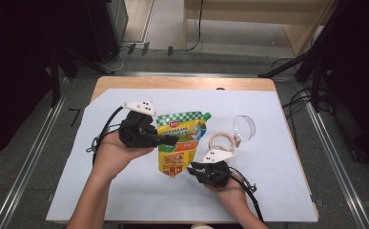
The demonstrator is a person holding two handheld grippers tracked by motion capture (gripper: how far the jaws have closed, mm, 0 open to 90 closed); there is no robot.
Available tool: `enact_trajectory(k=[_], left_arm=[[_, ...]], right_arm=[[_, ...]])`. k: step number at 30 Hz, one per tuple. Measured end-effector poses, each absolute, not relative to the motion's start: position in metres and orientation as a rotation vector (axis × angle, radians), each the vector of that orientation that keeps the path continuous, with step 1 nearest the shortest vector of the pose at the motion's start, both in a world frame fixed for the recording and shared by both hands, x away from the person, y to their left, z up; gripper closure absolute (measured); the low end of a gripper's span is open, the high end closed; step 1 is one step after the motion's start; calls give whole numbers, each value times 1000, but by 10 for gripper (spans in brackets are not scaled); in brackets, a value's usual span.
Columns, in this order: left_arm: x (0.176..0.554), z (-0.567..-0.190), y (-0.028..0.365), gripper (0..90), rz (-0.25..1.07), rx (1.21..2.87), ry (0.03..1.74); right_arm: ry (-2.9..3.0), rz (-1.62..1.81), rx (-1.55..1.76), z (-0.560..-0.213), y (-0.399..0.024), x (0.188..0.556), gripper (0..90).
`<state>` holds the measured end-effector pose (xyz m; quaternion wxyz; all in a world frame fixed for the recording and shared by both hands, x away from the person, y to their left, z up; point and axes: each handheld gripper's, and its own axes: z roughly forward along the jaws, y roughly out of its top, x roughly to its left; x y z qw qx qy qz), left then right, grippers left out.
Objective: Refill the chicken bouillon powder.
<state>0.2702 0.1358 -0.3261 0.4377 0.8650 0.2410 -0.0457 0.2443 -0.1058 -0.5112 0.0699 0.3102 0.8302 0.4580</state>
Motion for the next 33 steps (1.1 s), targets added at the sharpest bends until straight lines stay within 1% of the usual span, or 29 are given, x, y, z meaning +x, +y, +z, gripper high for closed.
enact_trajectory(k=[4, 10, 12, 14, 16, 18, 25, 29, 33], left_arm=[[263, -321, 130, 900, -165, 2132, 545], [265, -325, 128, 900, -212, 2124, 548], [267, -327, 128, 900, -202, 2129, 576], [269, -329, 129, 900, -217, 2112, 585], [269, -330, 128, 897, -195, 2103, 596], [269, -330, 125, 874, -158, 2087, 610], [269, -337, 116, 814, -132, 2073, 630], [269, -344, 110, 766, -88, 2045, 625], [269, -346, 105, 749, -88, 2043, 637]], right_arm=[[2453, 1416, 963, -510, -108, 245, 789], [2429, 1446, 877, -507, -104, 238, 791], [2418, 1467, 833, -505, -102, 234, 756], [2435, 1439, 786, -505, -99, 231, 754], [2456, 1450, 763, -505, -97, 229, 752], [2468, 1447, 743, -504, -95, 226, 750], [2514, 1452, 676, -500, -87, 216, 751], [2525, 1498, 665, -493, -84, 209, 751], [2535, 1519, 637, -489, -81, 204, 749]])
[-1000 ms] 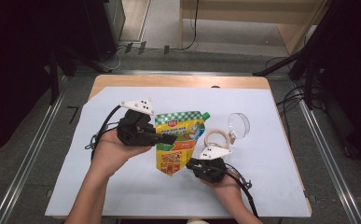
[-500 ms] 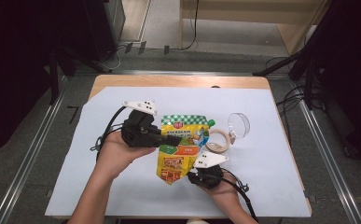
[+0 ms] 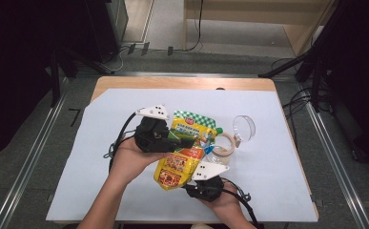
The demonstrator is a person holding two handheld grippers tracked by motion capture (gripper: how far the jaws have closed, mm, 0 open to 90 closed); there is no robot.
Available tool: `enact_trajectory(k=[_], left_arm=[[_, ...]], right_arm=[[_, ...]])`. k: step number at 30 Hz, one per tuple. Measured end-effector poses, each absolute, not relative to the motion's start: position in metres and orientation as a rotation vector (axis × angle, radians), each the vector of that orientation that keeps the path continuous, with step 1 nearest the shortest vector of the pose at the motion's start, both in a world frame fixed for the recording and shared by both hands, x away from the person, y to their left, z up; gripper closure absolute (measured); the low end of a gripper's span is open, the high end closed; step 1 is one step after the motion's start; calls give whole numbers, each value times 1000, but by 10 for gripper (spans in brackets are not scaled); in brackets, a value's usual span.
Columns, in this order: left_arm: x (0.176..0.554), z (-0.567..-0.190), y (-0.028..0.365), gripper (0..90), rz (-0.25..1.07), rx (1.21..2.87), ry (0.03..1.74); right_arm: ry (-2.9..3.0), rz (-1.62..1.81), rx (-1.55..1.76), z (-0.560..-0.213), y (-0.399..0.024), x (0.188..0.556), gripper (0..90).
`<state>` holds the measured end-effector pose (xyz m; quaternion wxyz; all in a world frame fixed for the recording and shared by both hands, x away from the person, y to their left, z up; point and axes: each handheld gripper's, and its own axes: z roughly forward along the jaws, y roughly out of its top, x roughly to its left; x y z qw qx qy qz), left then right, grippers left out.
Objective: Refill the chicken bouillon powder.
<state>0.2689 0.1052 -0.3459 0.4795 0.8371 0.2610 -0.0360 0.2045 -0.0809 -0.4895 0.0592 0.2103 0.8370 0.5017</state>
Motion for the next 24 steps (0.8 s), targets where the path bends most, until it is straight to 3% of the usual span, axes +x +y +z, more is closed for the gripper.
enact_trajectory(k=[24], left_arm=[[276, -362, 79, 567, -58, 2104, 736]], right_arm=[[2545, 1637, 547, -470, -68, 196, 709]])
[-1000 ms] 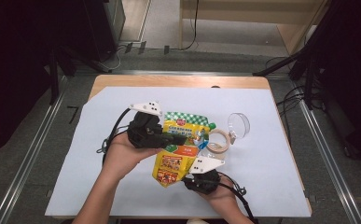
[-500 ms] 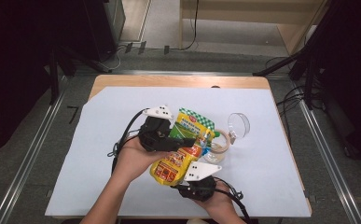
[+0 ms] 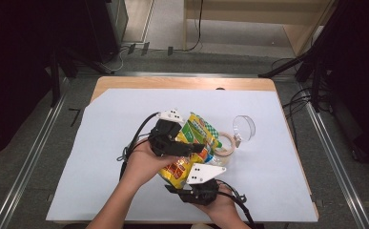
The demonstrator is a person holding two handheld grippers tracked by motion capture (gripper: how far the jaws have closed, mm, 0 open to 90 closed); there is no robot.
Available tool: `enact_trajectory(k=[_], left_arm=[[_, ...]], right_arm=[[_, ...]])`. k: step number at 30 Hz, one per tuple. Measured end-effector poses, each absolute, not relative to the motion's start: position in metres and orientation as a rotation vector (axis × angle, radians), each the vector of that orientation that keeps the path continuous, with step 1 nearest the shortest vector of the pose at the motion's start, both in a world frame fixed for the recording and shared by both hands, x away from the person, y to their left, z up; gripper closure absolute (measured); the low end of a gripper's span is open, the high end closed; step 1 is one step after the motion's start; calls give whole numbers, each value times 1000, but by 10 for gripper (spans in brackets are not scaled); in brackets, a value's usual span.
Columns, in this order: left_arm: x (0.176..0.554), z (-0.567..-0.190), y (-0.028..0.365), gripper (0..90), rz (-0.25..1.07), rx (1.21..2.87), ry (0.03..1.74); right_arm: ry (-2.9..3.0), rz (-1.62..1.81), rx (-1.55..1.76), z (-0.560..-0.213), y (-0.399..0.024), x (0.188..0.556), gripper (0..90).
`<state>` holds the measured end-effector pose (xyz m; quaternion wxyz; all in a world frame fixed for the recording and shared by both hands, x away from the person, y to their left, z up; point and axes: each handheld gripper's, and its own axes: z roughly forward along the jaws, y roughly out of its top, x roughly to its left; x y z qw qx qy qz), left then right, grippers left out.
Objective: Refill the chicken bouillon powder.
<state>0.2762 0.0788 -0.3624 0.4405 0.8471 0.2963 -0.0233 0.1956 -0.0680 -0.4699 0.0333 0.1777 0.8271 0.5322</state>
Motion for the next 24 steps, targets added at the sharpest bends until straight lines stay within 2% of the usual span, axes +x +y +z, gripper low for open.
enact_trajectory(k=[8, 14, 17, 24], left_arm=[[296, -352, 62, 588, -72, 2180, 769], [310, -352, 61, 614, -138, 2169, 821], [312, -356, 60, 613, -162, 2163, 846], [304, -355, 59, 593, -123, 2165, 812]], right_arm=[[2539, 1627, 569, -460, -67, 207, 663], [2540, 1643, 589, -456, -69, 217, 657], [2551, 1625, 587, -457, -69, 218, 643], [2549, 1600, 576, -459, -69, 216, 649]])
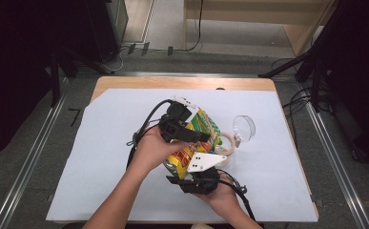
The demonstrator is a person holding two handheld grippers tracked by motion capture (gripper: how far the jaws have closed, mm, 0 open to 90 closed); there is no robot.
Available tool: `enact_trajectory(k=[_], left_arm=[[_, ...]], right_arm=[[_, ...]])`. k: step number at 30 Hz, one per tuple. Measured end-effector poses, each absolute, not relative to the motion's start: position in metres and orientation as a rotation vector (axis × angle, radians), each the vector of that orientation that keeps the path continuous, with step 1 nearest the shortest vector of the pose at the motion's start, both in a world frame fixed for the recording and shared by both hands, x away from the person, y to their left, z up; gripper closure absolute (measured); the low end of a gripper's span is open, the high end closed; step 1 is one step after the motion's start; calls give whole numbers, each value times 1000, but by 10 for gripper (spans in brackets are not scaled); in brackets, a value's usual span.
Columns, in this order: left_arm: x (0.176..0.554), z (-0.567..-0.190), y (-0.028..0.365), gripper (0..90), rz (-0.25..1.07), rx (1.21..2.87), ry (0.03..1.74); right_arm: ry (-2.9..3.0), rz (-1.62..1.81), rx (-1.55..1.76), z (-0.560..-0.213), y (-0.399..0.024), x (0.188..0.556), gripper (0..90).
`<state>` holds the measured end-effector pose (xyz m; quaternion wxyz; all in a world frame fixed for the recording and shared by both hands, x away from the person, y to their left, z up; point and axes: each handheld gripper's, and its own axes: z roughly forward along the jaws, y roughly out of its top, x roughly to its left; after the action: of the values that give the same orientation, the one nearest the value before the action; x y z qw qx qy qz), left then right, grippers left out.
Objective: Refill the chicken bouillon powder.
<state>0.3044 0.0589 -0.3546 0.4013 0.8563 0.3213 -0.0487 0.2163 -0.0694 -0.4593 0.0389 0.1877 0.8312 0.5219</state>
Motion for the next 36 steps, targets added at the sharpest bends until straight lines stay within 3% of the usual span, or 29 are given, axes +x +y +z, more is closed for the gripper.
enact_trajectory(k=[15, 18, 20, 24, 36], left_arm=[[298, -350, 64, 526, -151, 2125, 804], [299, -351, 64, 540, -135, 2135, 826], [300, -353, 62, 614, -115, 2163, 847], [300, -352, 61, 657, -101, 2167, 858], [301, -345, 55, 699, -95, 2181, 829]], right_arm=[[2513, 1673, 687, -461, -69, 216, 666], [2510, 1686, 711, -461, -71, 217, 668], [2524, 1687, 729, -461, -71, 219, 664], [2525, 1670, 717, -461, -70, 218, 665], [2544, 1628, 638, -459, -66, 220, 656]])
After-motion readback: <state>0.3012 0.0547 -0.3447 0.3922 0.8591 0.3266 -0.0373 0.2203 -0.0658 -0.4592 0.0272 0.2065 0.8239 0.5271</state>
